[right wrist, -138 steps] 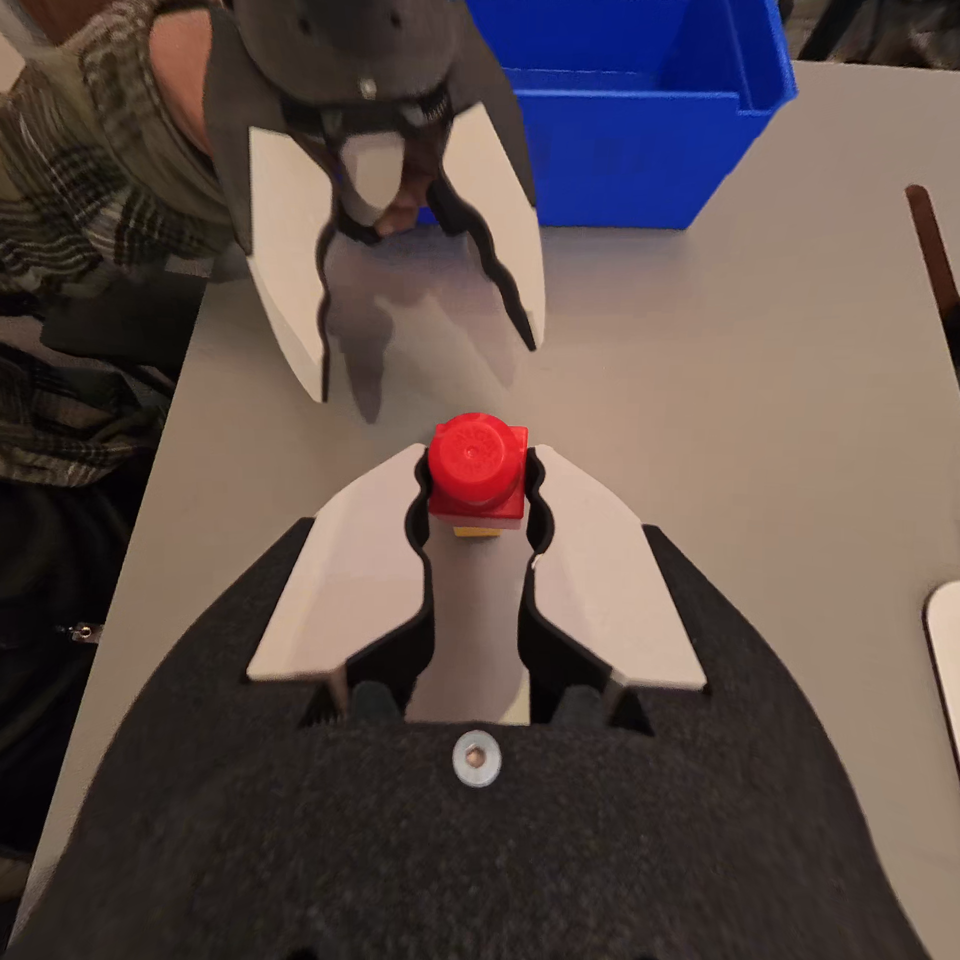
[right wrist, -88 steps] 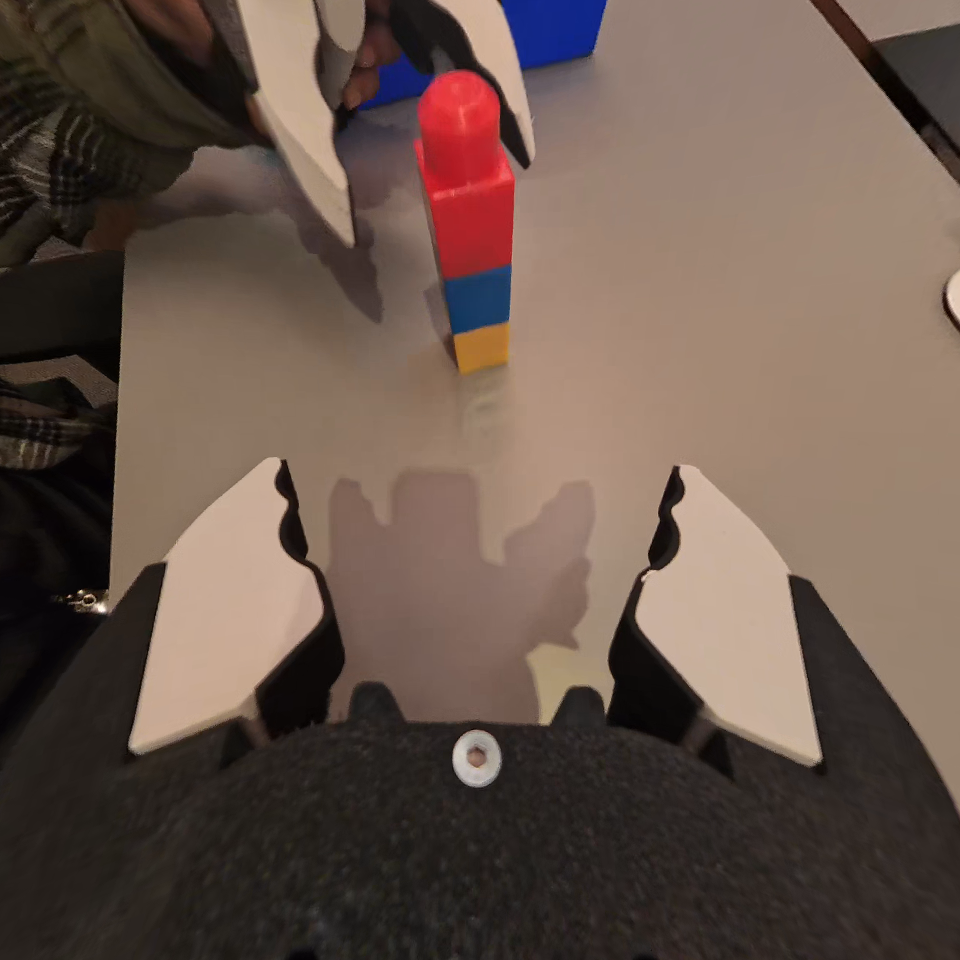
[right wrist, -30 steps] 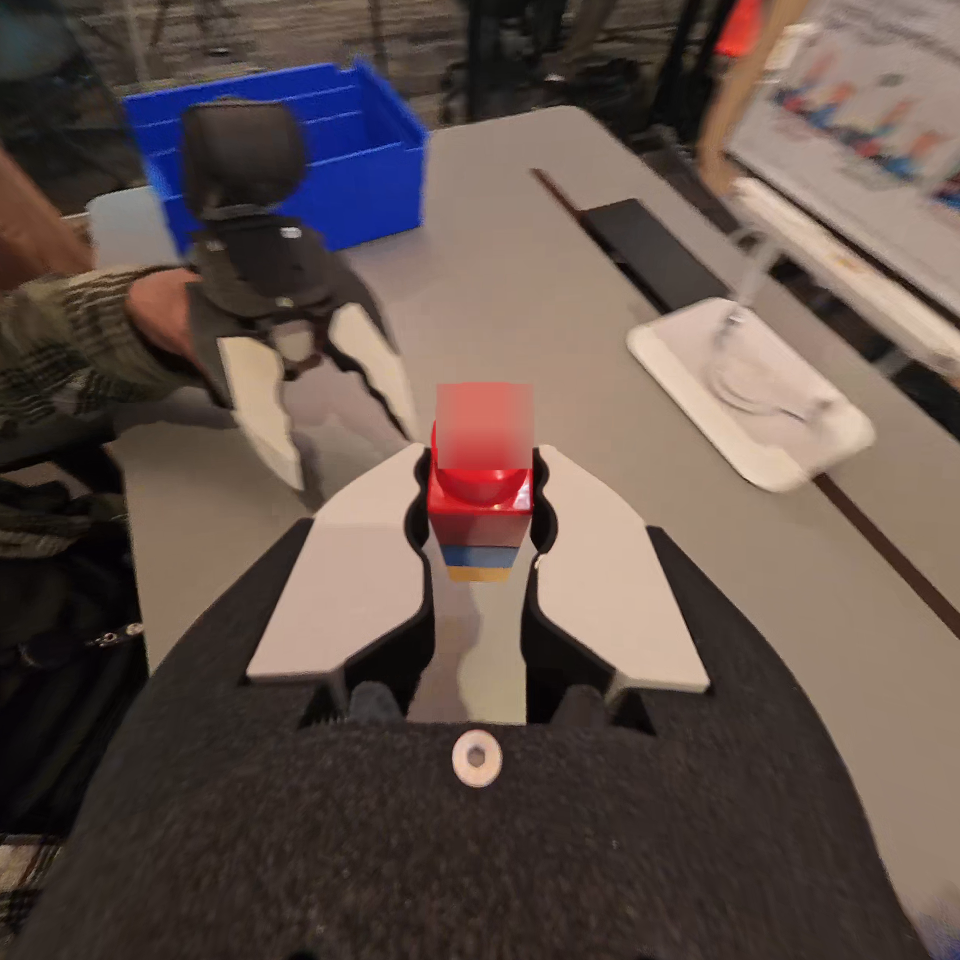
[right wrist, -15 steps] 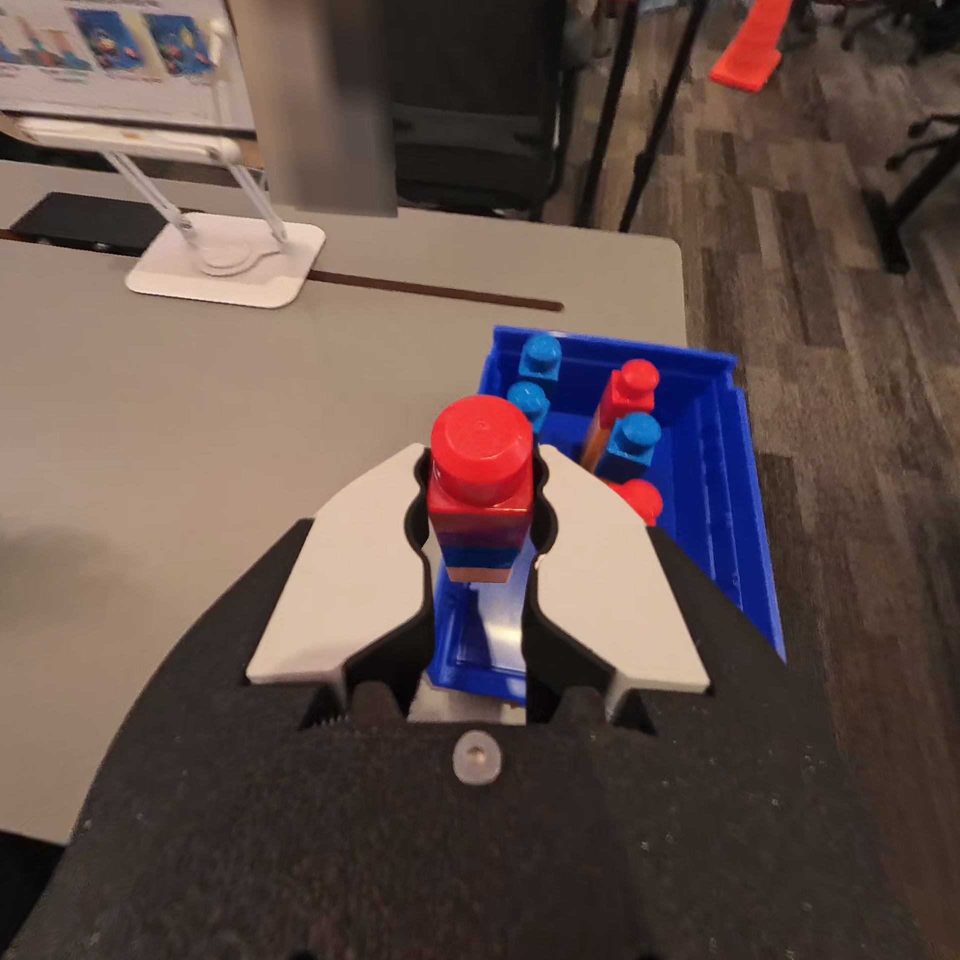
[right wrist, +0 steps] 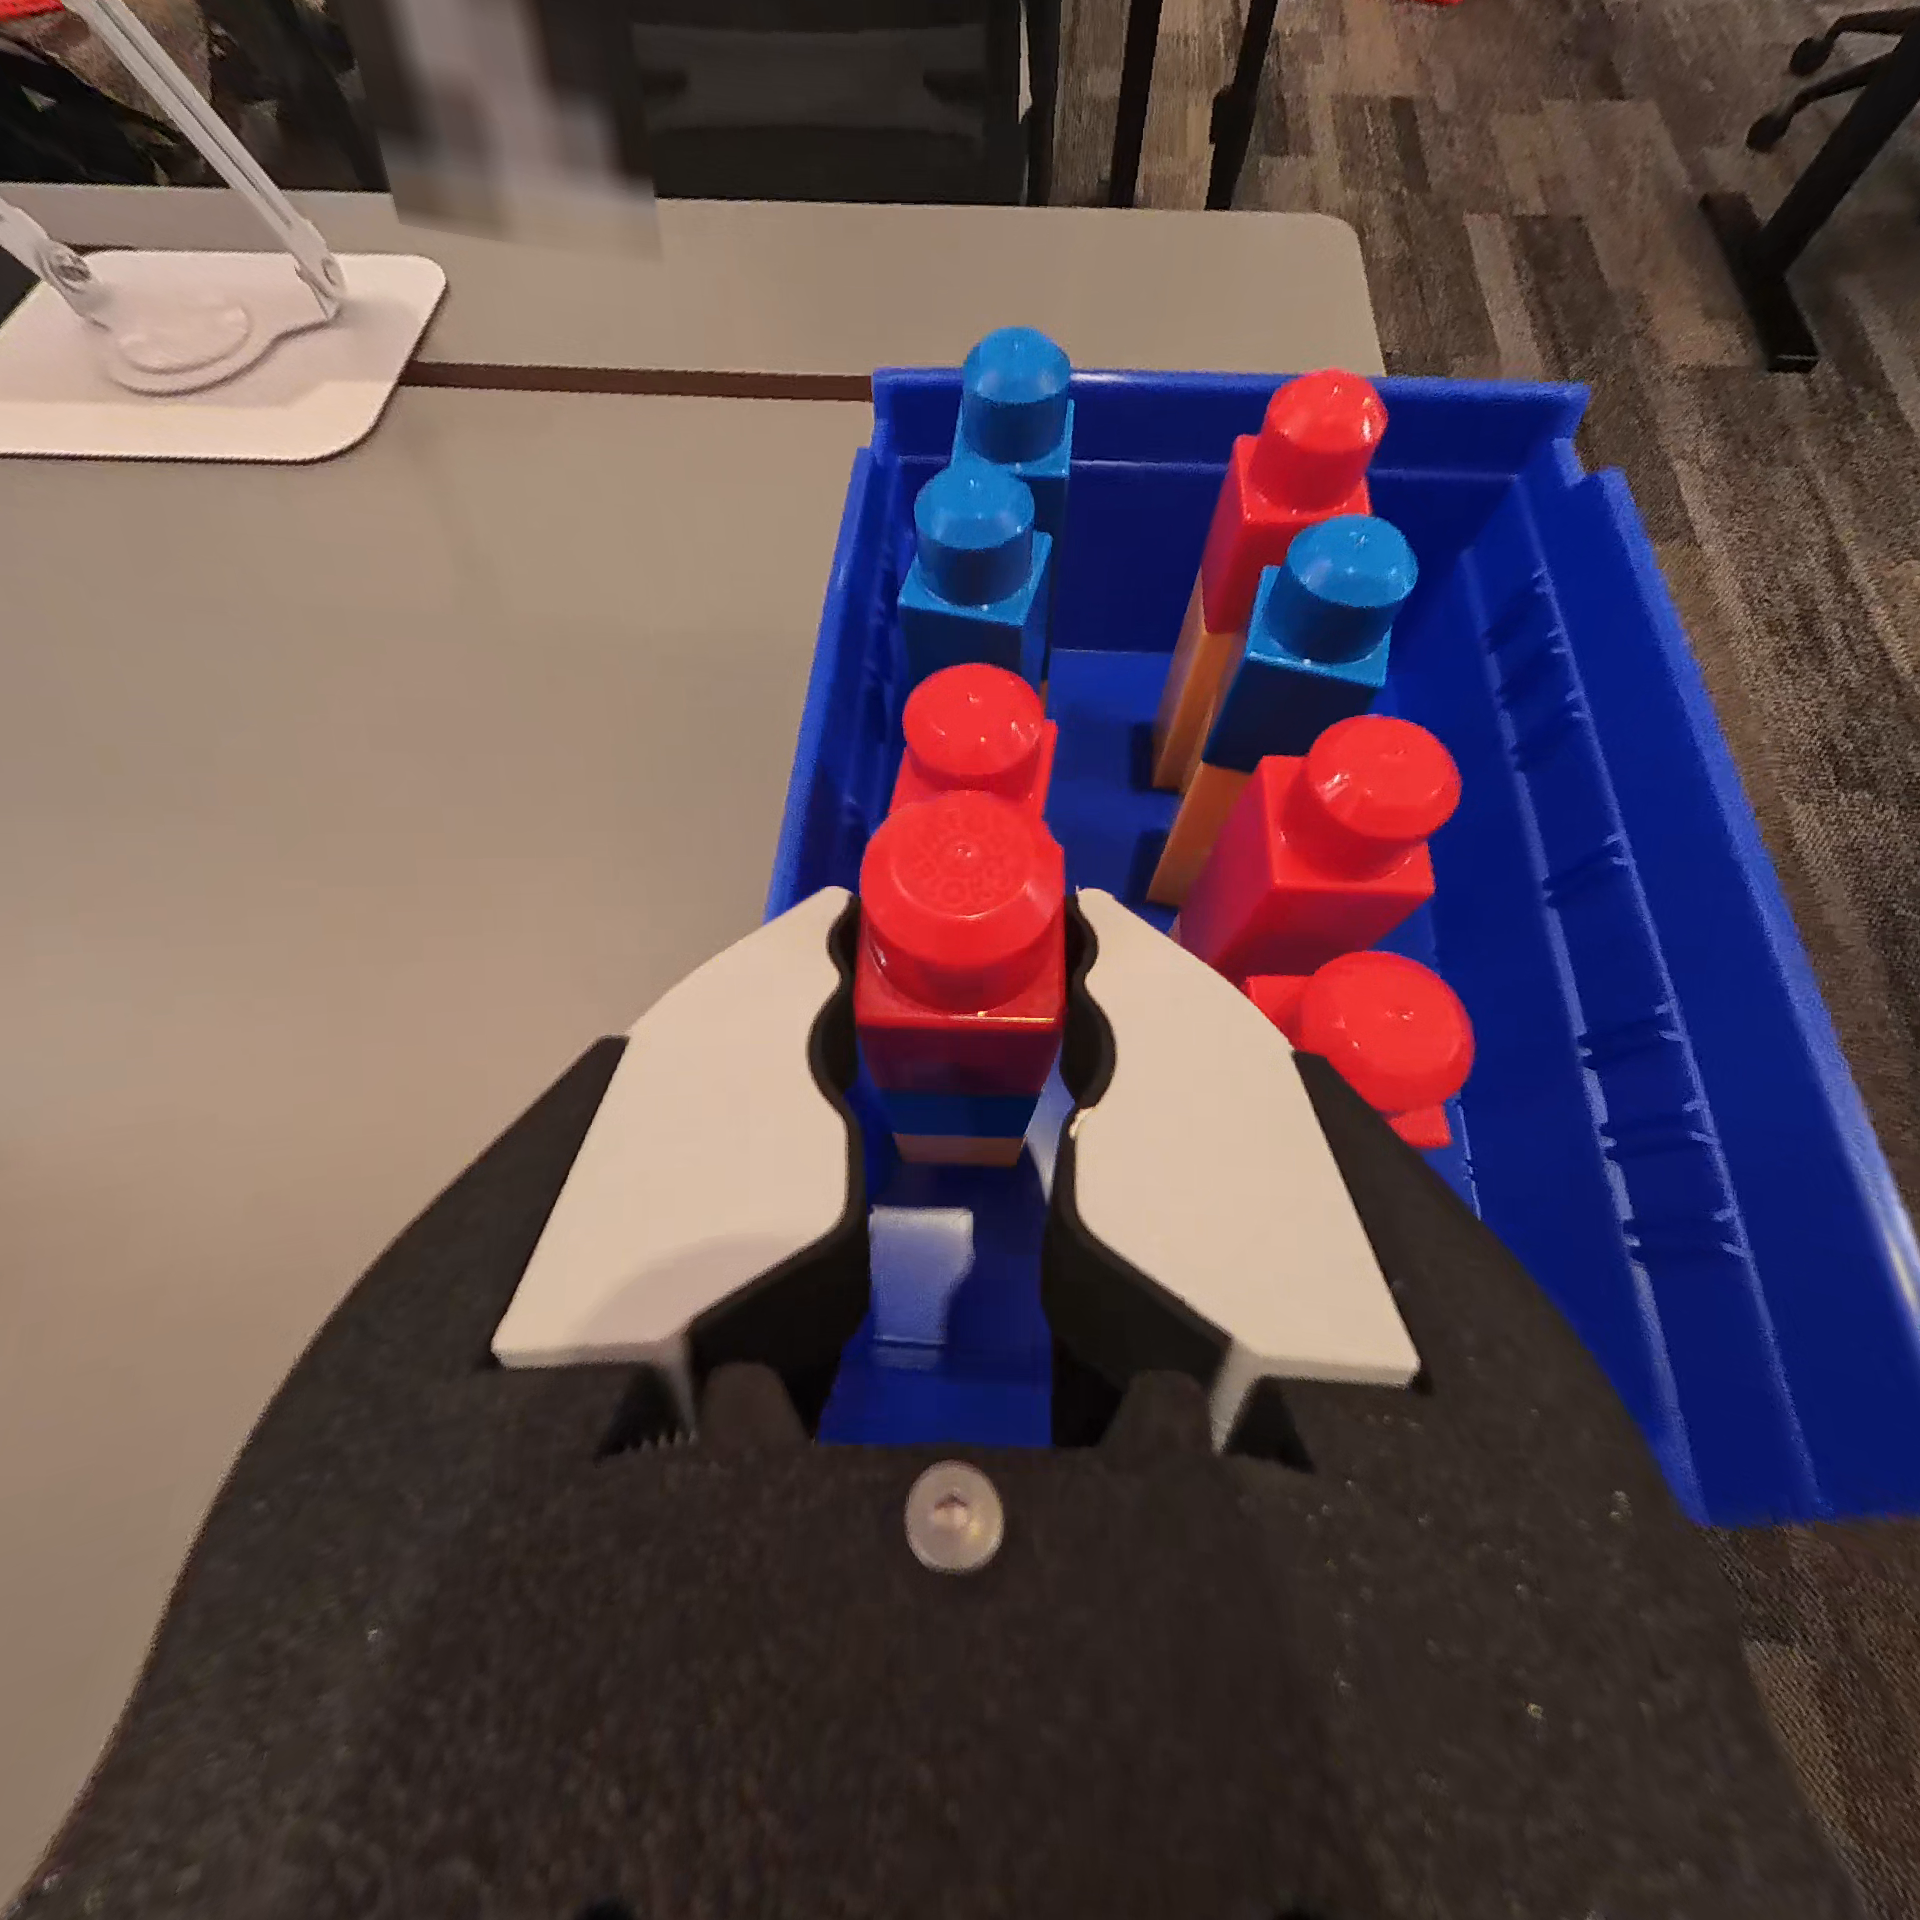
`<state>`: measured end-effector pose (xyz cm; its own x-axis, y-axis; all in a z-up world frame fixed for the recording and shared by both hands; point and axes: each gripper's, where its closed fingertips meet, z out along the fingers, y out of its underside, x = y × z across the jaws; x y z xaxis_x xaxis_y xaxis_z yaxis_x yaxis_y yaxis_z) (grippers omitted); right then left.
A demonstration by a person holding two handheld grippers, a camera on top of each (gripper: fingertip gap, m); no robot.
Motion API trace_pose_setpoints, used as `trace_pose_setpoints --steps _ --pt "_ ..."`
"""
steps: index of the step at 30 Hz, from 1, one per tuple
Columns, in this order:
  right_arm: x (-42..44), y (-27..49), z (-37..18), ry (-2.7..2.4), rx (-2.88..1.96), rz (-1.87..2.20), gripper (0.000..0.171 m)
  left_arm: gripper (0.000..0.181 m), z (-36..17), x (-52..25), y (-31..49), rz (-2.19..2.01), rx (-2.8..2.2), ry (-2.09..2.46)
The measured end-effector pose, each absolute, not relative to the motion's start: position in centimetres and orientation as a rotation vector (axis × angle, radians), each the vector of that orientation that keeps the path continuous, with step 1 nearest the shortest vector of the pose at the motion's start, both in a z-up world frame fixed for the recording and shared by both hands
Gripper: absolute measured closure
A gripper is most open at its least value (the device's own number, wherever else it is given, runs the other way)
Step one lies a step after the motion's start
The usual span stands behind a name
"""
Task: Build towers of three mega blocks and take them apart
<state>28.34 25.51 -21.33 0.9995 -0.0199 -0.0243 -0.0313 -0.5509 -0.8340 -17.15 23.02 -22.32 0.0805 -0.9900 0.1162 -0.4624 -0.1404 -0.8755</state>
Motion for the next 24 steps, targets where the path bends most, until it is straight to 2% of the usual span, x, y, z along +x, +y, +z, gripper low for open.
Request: trace_pose_setpoints --steps 7,15,24 --pt "28.6 25.9 -24.4 0.045 -2.199 0.03 0.135 0.106 -21.6 -18.4 24.1 -0.983 -1.696 1.35" --pt "28.8 25.7 -24.4 0.046 -2.166 0.031 0.134 0.103 -19.8 -20.8 25.6 -0.959 -1.686 1.168" --pt "28.3 25.4 -23.0 0.051 -2.131 0.072 0.11 0.093 -17.9 -24.4 27.3 -0.887 -1.671 0.972"
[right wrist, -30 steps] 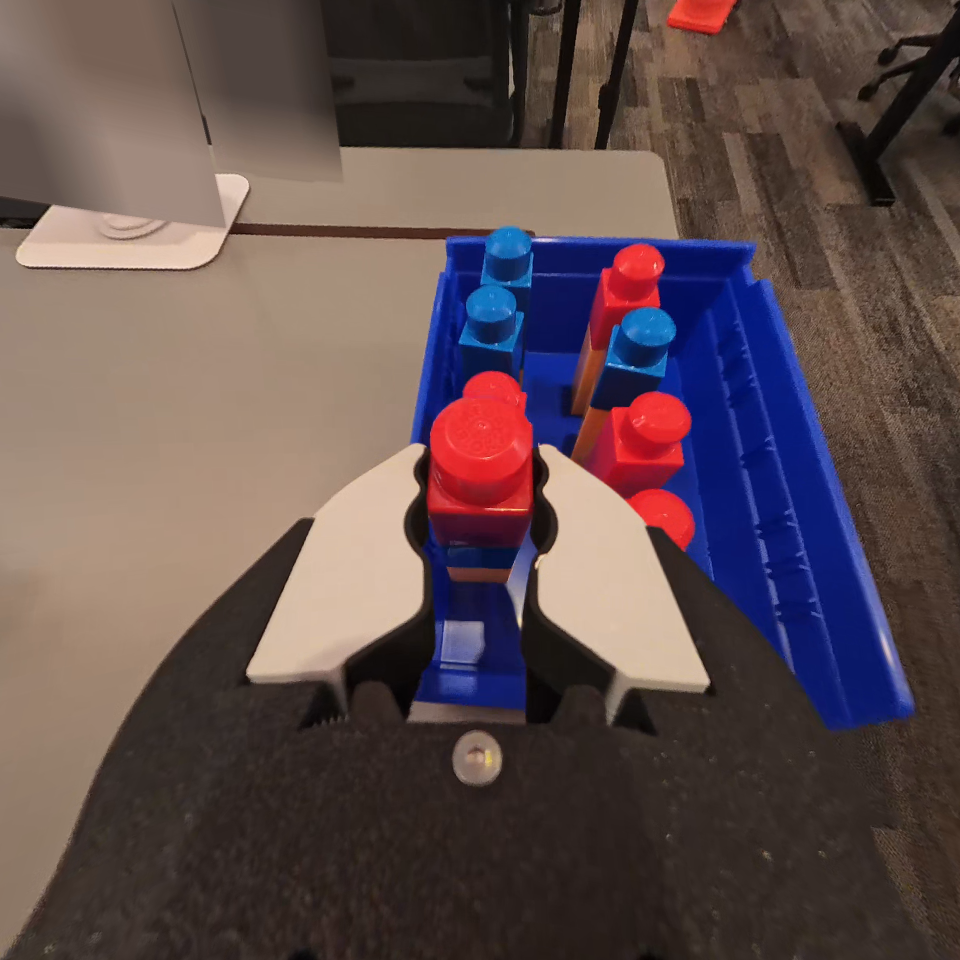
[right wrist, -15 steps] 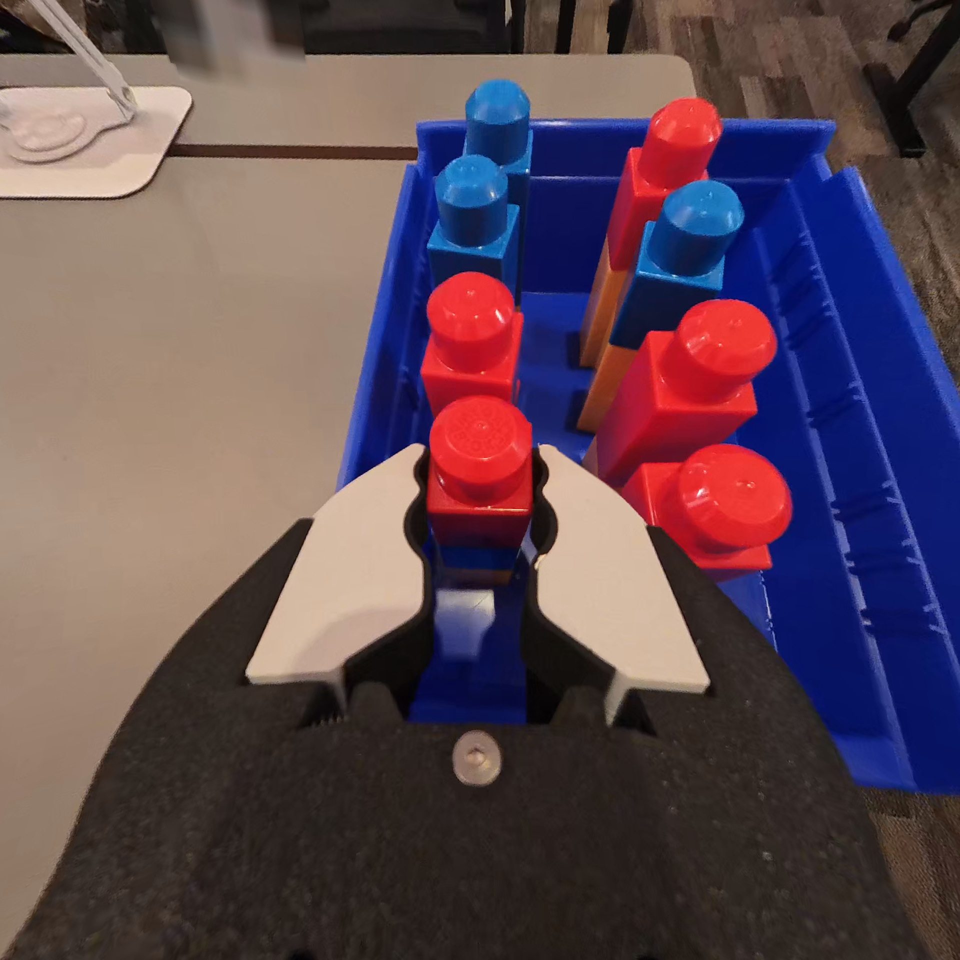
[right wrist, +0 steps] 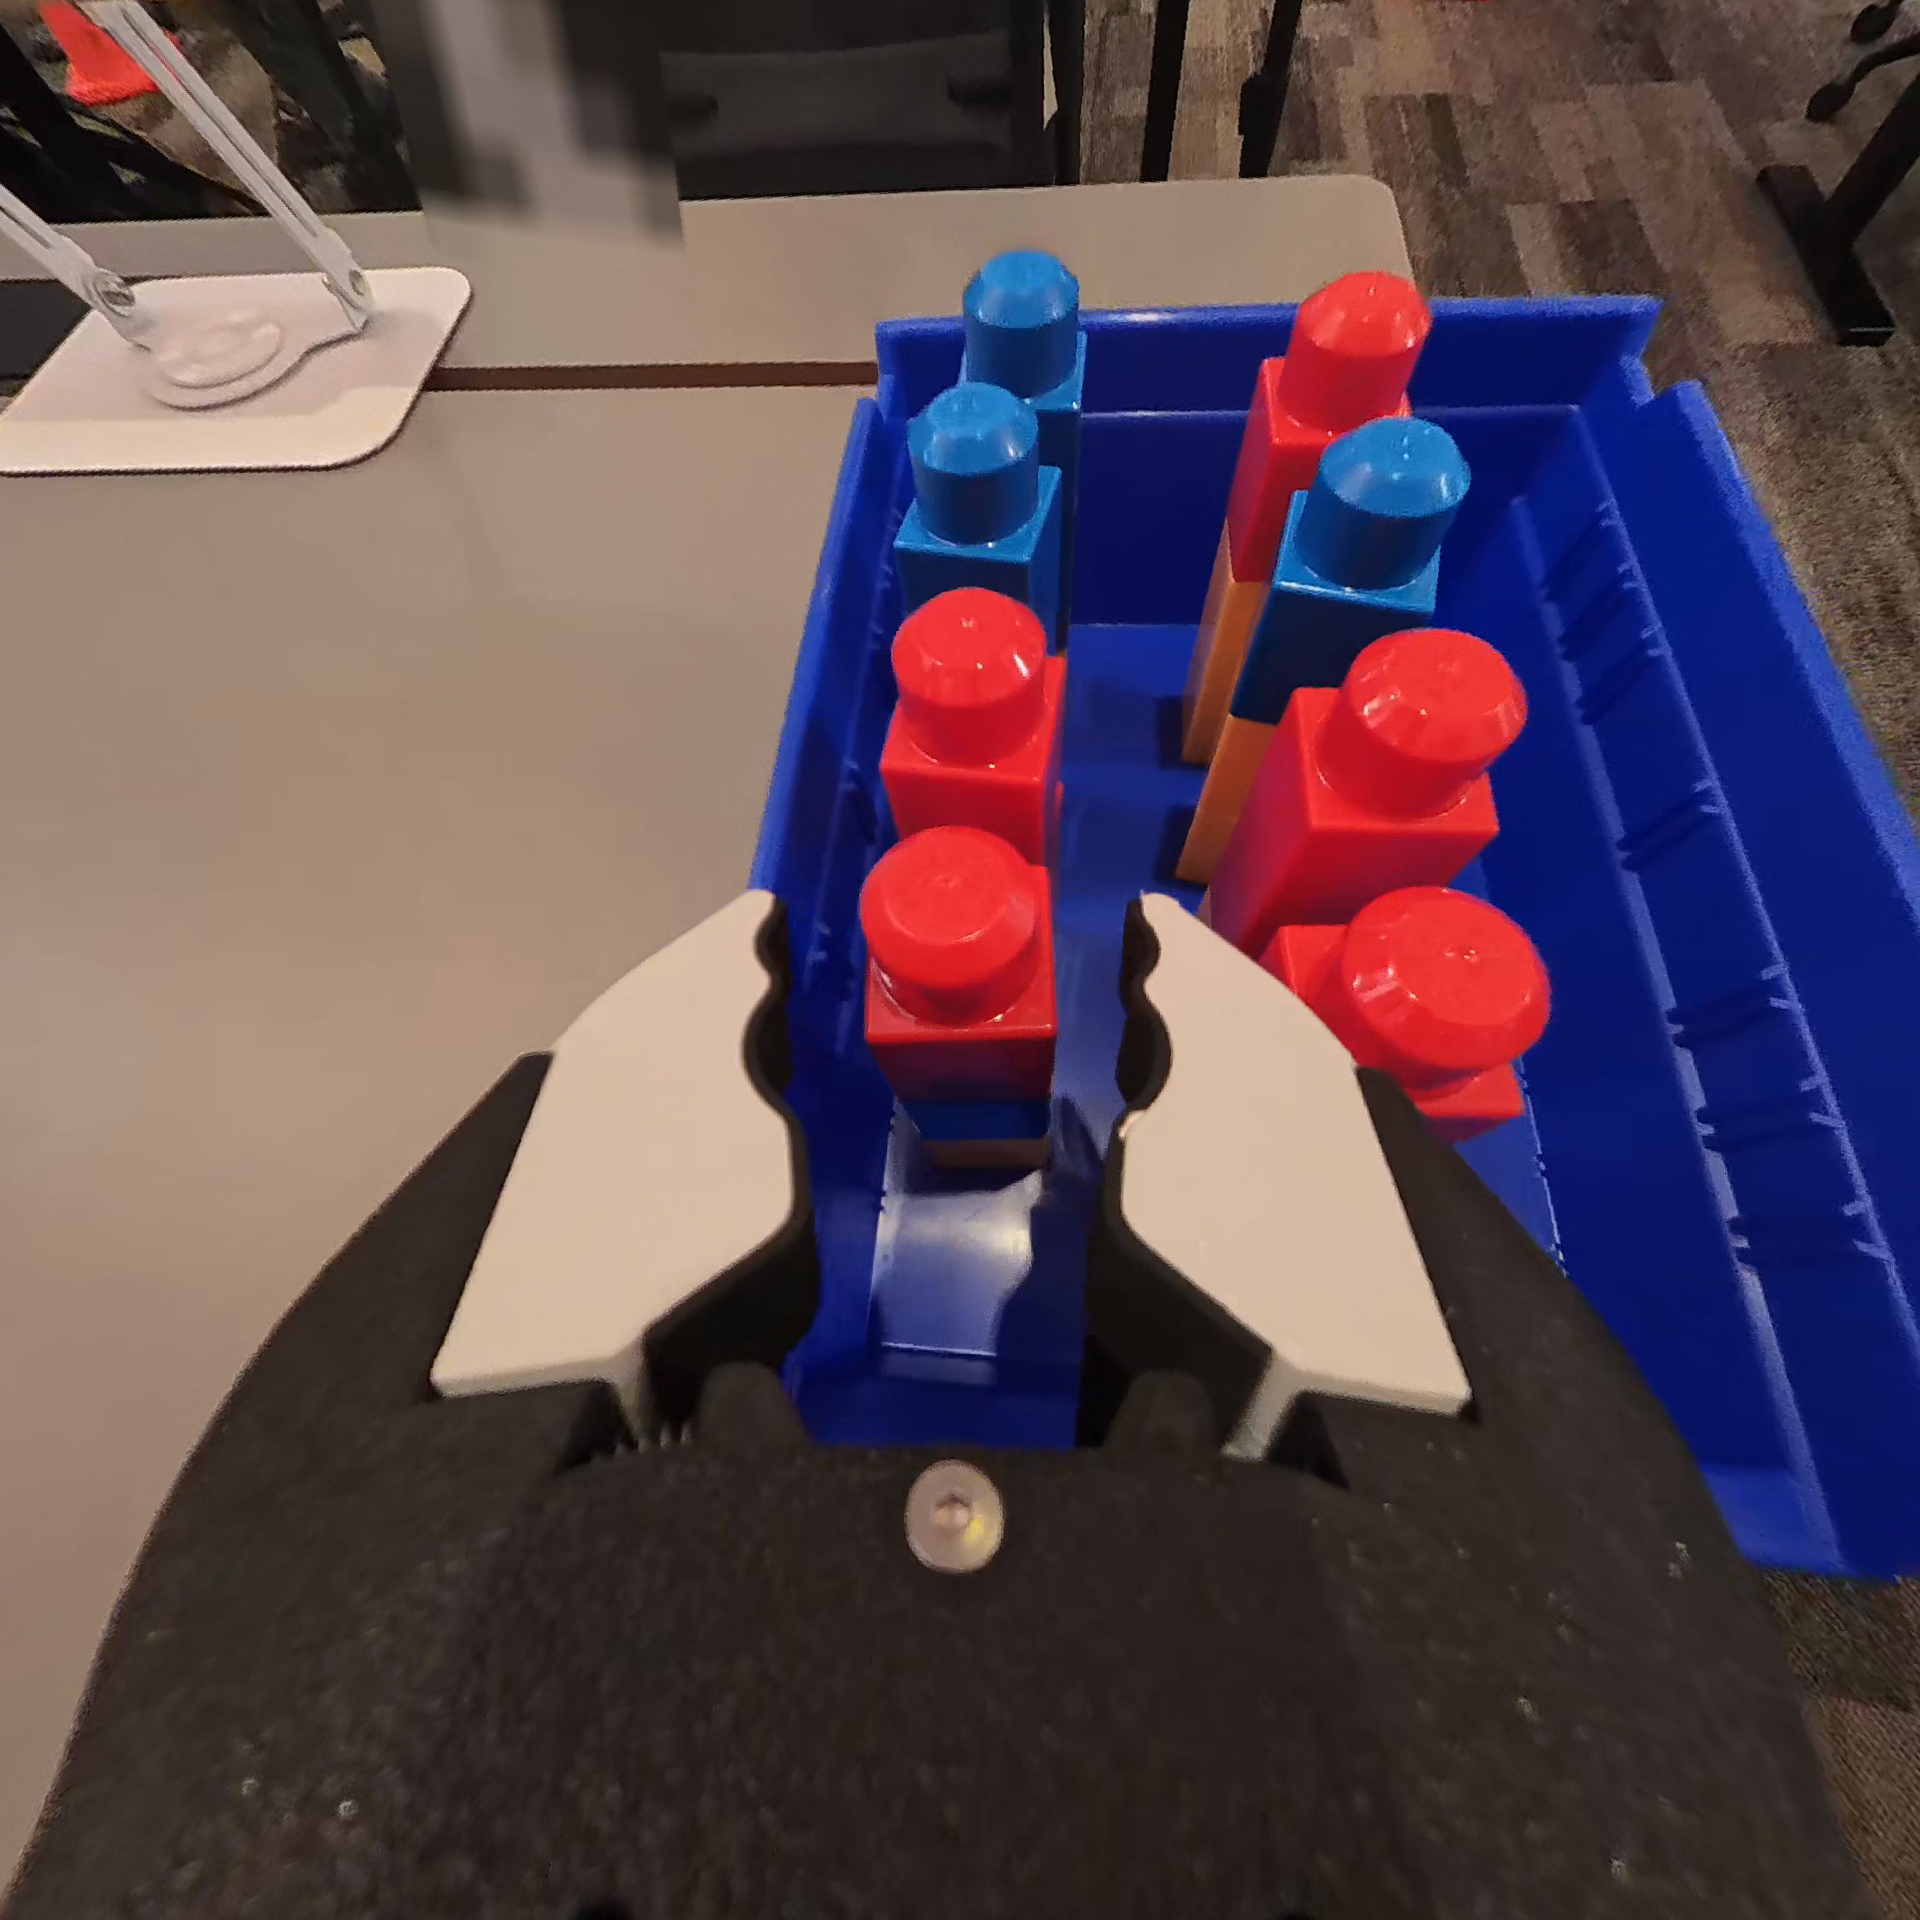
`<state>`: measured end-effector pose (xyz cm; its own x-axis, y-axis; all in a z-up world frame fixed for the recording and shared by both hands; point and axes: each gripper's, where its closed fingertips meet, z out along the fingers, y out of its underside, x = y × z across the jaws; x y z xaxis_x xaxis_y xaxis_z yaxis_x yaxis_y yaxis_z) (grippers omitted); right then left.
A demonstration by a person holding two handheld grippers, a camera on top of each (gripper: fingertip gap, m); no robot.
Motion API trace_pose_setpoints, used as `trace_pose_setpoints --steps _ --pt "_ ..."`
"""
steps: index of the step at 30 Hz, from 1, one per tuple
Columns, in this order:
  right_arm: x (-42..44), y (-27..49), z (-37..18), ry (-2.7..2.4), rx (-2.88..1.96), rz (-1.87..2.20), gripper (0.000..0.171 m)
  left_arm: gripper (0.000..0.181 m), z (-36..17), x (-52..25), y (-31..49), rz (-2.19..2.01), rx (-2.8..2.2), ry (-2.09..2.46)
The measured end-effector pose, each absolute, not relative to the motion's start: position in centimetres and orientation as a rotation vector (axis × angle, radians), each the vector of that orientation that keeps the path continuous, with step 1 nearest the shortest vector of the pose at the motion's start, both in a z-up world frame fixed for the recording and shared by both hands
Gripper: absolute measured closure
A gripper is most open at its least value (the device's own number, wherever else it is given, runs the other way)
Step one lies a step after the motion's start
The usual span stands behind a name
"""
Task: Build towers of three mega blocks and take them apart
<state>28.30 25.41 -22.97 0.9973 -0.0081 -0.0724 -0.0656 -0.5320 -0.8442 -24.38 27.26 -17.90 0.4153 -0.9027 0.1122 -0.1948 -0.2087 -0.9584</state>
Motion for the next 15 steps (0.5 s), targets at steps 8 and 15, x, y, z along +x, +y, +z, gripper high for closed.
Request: trace_pose_setpoints --steps 8,15 --pt "27.3 25.1 -20.2 0.018 -2.11 0.047 0.082 0.082 -15.4 -29.0 28.5 -0.831 -1.671 0.757" --pt "25.8 24.3 -16.9 -0.006 -2.118 -0.053 0.036 0.069 -12.4 -35.2 29.4 -0.656 -1.658 0.558"
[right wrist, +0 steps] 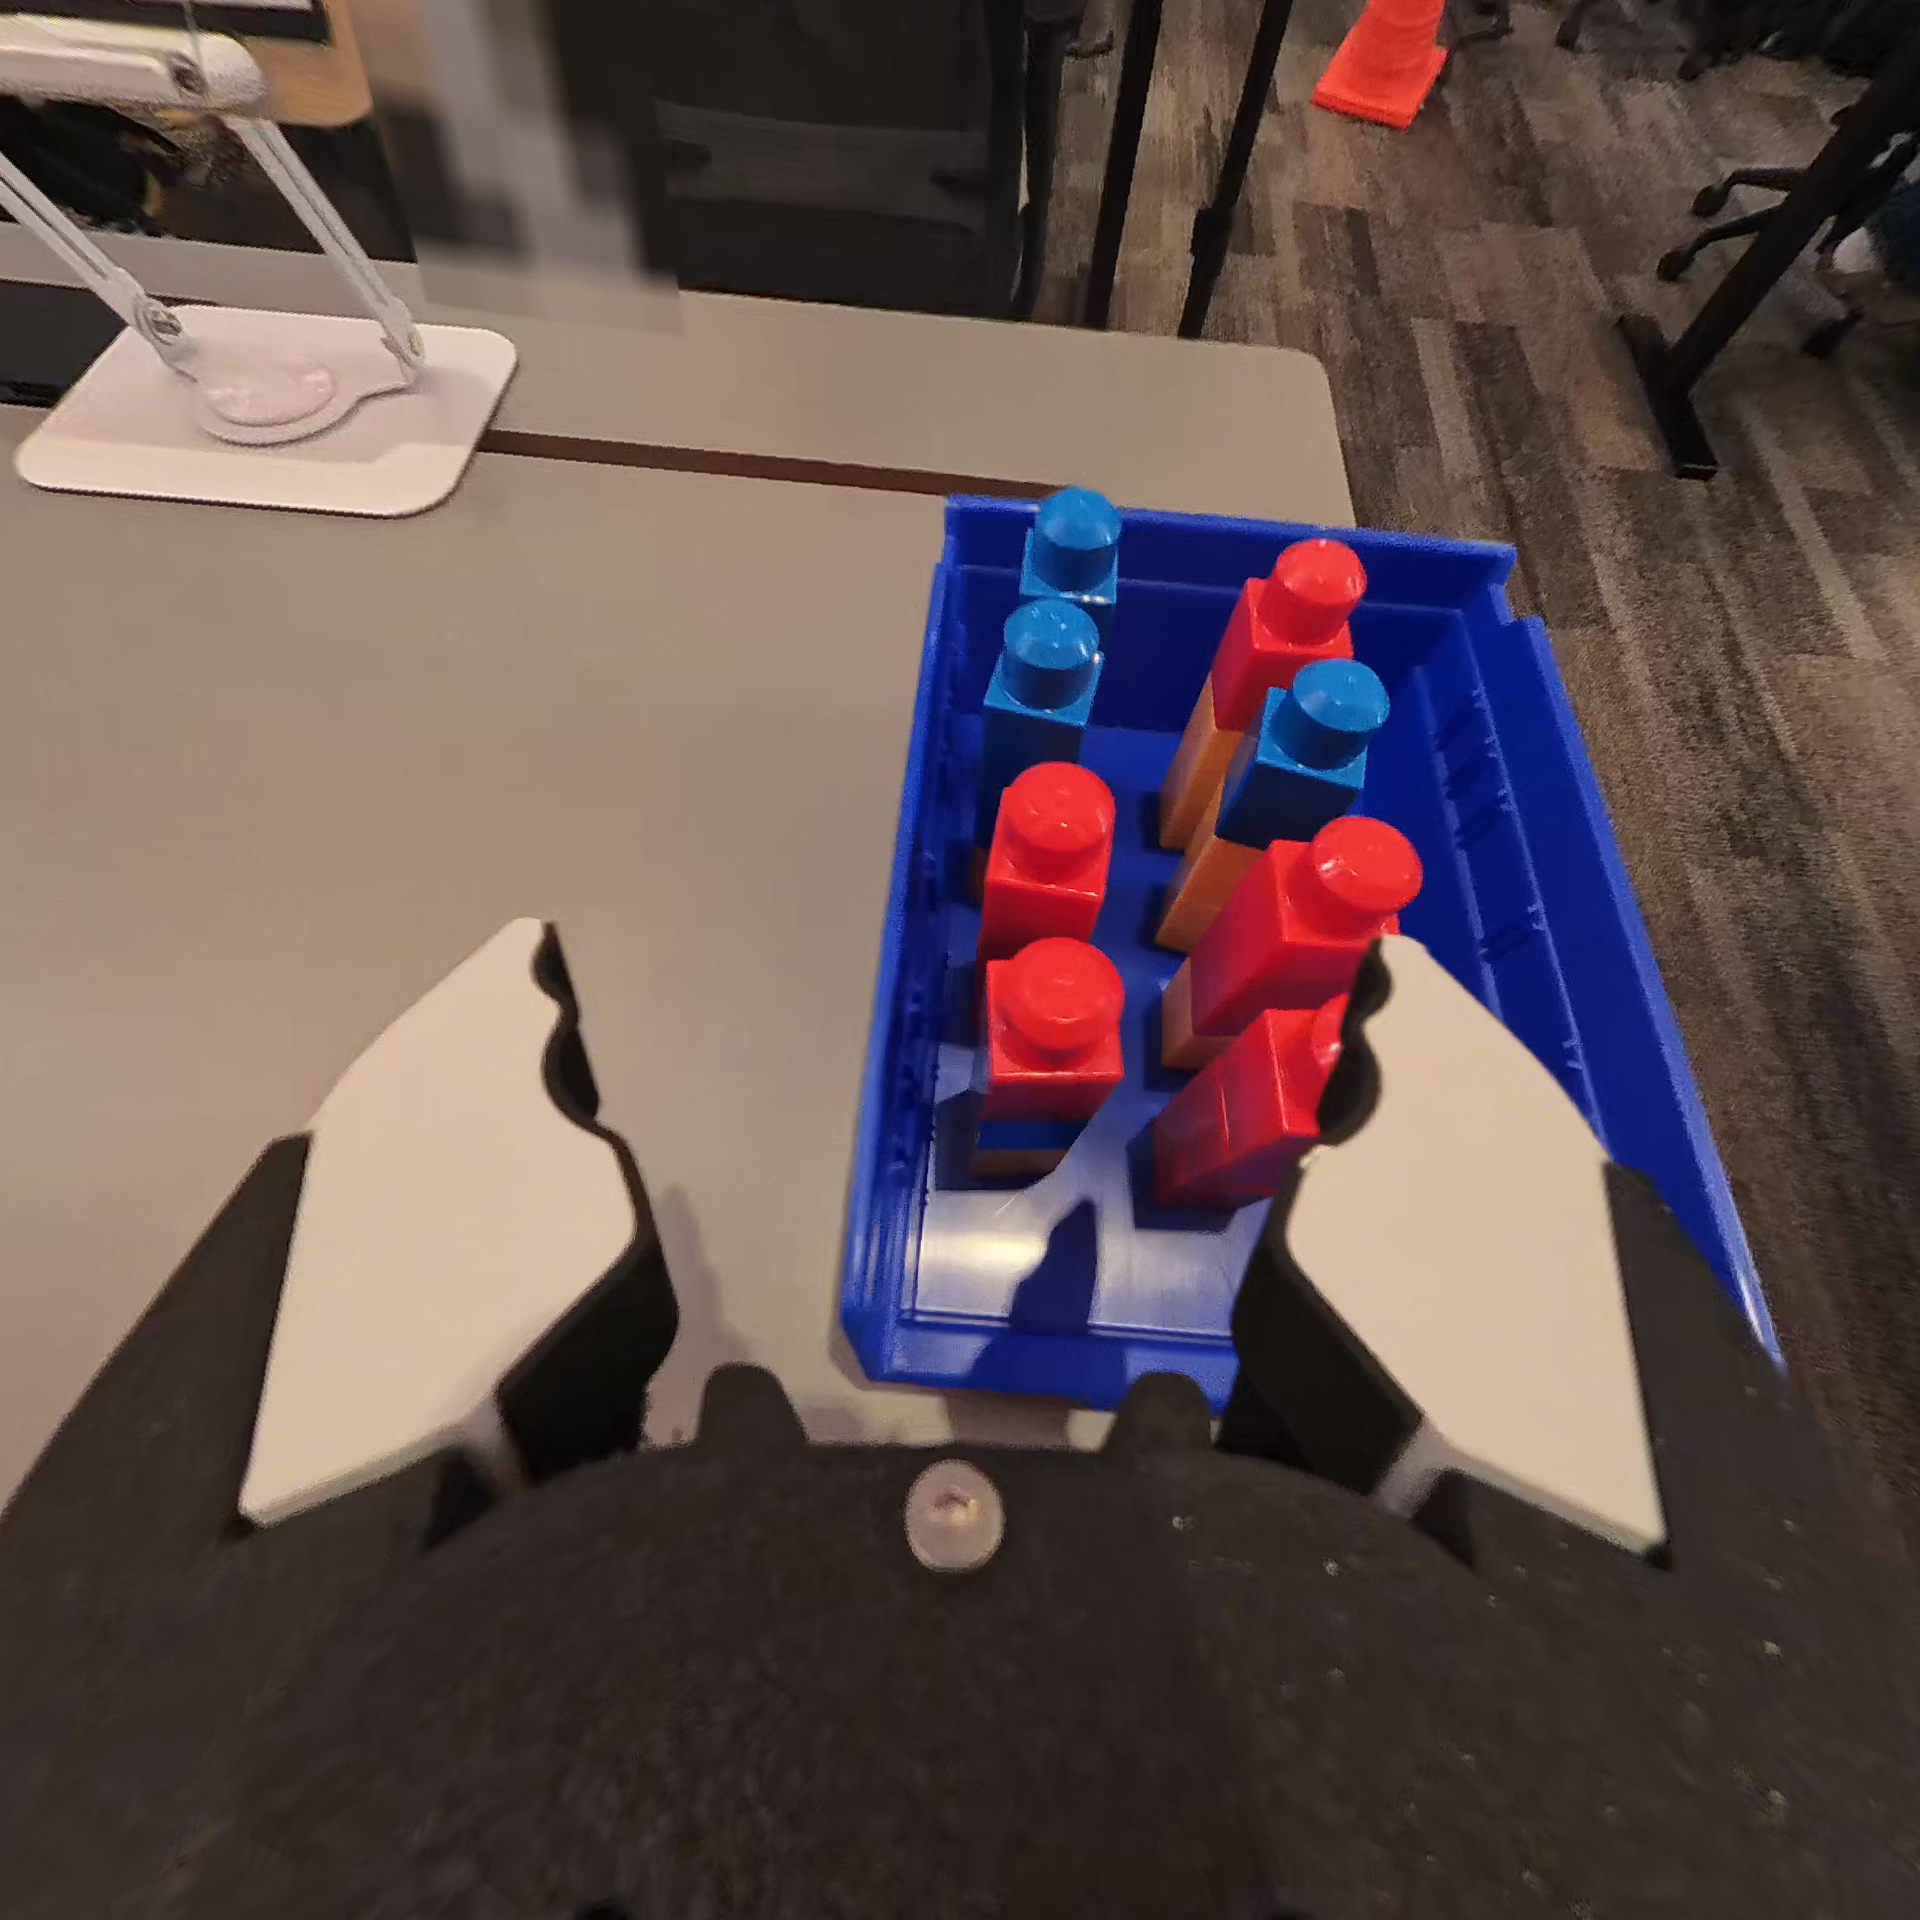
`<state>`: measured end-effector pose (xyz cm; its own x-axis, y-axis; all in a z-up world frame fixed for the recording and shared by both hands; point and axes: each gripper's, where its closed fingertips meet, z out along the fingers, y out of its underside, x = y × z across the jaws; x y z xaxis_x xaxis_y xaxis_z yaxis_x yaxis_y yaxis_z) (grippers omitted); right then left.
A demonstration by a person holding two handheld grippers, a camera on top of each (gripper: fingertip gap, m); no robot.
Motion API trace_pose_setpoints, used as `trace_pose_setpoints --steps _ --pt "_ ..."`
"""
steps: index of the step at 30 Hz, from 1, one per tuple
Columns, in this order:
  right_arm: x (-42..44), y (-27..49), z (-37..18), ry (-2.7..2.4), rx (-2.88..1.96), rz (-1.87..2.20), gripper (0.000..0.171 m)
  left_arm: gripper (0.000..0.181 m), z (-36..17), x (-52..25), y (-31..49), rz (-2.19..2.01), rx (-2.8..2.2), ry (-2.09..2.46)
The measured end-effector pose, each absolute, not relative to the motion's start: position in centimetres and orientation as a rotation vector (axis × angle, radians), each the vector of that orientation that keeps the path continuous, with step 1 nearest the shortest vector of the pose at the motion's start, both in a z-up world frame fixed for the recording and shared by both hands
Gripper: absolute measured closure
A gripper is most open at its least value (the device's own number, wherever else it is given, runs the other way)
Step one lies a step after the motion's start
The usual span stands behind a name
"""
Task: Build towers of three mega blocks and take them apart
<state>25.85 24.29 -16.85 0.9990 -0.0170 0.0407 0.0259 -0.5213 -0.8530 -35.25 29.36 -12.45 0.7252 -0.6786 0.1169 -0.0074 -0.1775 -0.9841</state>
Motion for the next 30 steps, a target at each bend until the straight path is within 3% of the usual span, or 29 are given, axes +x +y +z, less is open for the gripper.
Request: trace_pose_setpoints --steps 4,10,19,30 --pt "23.7 23.4 -14.7 -0.009 -2.083 -0.061 0.026 0.065 -12.0 -39.2 29.2 -0.573 -1.703 0.44" --pt "19.5 21.8 -12.5 0.003 -1.976 0.001 0.027 0.055 -12.1 -44.6 28.6 -0.39 -1.757 0.272" --pt "14.9 21.1 -14.9 0.0 -1.949 0.064 0.027 0.035 -12.7 -48.0 28.3 -0.286 -1.786 0.116" --pt "13.2 21.5 -15.9 -0.008 -1.923 0.075 0.028 0.035 -15.0 -49.8 28.2 -0.283 -1.838 0.042"
